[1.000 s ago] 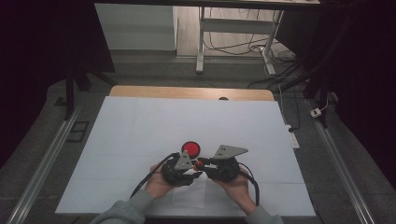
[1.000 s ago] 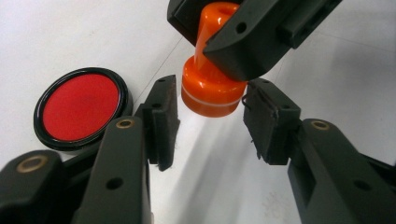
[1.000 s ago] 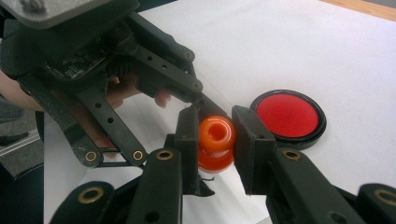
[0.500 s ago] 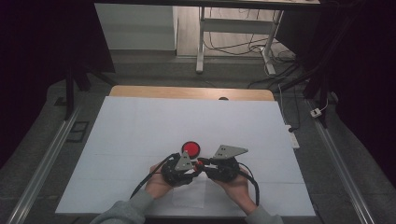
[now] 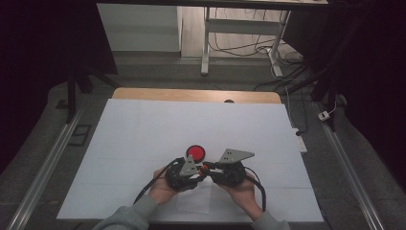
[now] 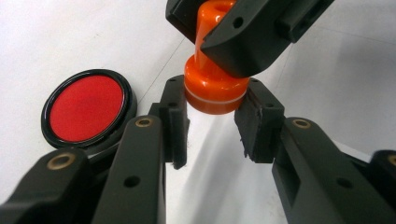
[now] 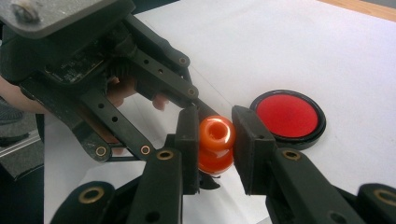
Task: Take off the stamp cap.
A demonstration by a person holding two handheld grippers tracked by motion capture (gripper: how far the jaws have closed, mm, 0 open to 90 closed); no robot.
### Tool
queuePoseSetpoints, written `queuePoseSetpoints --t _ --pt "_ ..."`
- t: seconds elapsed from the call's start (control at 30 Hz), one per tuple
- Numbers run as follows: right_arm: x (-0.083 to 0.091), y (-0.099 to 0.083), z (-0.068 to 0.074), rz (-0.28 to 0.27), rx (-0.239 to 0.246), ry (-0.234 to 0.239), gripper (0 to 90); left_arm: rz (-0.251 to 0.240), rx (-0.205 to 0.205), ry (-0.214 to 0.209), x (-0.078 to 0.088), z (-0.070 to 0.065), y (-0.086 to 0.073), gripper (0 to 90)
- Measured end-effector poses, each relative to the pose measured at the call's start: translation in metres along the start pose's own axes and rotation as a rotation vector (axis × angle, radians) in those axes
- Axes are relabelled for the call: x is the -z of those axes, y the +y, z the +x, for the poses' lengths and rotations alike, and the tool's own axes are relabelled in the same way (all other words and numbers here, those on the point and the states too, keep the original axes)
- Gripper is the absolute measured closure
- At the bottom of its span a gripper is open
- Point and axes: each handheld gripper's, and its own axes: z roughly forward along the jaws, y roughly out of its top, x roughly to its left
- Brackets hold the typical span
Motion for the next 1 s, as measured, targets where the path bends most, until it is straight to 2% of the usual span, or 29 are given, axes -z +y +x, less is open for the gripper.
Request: queuePoseSetpoints --t 0.37,0.63,1.0 --pt "-0.0004 -0.0001 0.0012 0.0 0.006 -0.003 71.9 0.006 -0.013 0.01 0.0008 -0.001 -0.0005 65.8" --pt "0.0007 0.0002 0.0014 -0.006 0.011 -0.001 72.0 -0.001 -0.011 -0.002 0.0019 0.0001 -0.0006 65.9" --pt "0.0016 0.0003 0.0012 -0.019 -0.005 0.004 72.1 0.002 -0.019 -0.001 0.0035 0.0009 -0.0004 66.0"
